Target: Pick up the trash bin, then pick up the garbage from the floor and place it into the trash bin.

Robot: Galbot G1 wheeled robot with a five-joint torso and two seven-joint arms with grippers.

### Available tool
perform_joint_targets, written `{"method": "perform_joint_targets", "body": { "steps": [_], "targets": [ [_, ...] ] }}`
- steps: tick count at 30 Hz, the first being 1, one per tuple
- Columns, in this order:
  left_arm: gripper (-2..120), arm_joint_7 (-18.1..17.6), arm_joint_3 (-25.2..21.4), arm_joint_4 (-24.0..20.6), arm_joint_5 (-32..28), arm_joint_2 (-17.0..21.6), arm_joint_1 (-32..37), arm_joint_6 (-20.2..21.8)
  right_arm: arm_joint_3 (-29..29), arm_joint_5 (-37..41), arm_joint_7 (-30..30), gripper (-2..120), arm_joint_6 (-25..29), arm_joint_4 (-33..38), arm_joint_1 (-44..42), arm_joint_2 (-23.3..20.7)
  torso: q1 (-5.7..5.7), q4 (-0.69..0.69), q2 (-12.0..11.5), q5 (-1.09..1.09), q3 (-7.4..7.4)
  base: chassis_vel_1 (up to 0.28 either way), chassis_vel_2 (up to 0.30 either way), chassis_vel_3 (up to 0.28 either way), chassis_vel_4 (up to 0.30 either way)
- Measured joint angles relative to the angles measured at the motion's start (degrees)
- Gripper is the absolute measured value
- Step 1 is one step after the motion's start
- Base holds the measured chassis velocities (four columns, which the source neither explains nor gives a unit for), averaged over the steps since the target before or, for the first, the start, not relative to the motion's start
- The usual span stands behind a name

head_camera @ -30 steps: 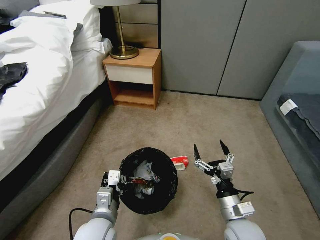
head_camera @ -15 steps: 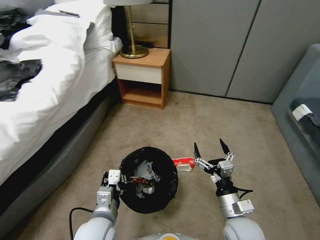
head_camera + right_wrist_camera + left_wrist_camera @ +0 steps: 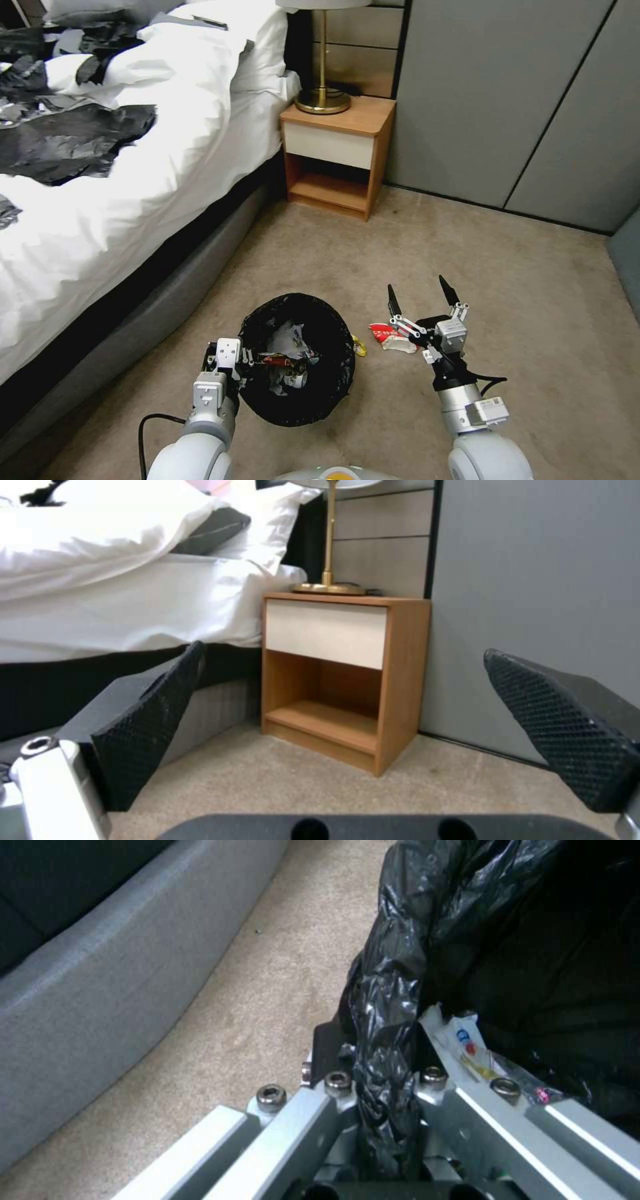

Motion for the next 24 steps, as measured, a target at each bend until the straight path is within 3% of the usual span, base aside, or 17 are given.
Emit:
{"method": "perform_joint_targets", "body": {
  "steps": [24],
  "targets": [
    [0,-0.01,0.24,0.33,0.12,0.08,0.06,-0.27,1.44,0.13,0.1,100,0.12,-1.25,0.19,0.2,0.0,0.01,0.0,0.0,0.0,0.0,0.0,0.0,0.0]
  ]
}}
